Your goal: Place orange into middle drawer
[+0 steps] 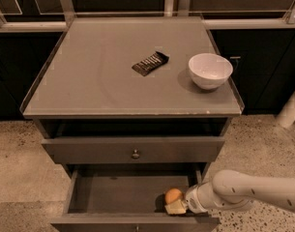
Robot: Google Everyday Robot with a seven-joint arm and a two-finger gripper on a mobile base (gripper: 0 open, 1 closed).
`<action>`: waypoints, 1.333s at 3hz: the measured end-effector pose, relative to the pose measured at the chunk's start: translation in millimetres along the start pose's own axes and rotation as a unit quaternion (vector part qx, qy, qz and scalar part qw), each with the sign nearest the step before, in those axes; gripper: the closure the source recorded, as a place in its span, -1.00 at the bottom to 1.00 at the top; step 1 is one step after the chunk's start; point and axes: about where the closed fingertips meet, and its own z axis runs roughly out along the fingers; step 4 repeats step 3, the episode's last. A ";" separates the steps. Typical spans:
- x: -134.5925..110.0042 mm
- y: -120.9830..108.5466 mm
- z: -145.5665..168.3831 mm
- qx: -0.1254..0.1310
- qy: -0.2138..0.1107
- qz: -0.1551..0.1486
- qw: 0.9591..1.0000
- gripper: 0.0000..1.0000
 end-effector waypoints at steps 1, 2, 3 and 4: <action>0.0 0.0 0.0 0.000 0.000 0.000 1.000 -0.79; 0.0 0.1 0.1 0.000 0.000 0.000 1.000 -1.00; 0.0 0.1 0.1 0.000 0.000 0.000 1.000 -1.00; 0.0 0.1 0.1 0.000 0.000 0.000 1.000 -1.00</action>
Offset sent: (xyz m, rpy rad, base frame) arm 0.0000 0.0000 0.0000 0.0000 0.0000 0.0000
